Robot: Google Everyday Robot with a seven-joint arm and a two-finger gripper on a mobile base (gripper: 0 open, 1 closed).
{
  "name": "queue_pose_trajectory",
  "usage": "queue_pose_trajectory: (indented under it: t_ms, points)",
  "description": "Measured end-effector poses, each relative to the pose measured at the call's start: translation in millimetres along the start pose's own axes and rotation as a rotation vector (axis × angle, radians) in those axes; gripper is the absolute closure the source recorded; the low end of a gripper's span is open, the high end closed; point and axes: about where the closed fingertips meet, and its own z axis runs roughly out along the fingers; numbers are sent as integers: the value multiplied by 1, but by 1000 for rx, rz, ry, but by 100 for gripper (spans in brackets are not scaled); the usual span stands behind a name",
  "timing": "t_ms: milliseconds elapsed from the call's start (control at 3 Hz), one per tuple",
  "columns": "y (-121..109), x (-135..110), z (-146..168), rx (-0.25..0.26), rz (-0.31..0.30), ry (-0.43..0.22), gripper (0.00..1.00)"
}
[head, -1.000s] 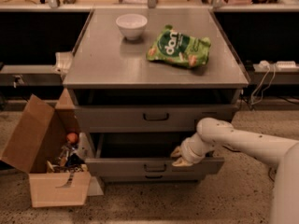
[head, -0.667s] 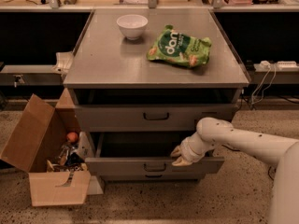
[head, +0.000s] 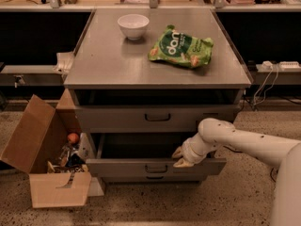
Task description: Open middle drawer
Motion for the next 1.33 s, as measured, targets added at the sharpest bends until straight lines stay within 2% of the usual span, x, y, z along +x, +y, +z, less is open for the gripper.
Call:
queue_pose_trajectory:
  t_ms: [333,667,1000,1333]
  points:
    - [0,0,0,0,0,0,14]
    - [0,0,0,0,0,0,0]
    - [0,0,0,0,0,0,0]
    - [4,1,7,-24,-3,-8,0]
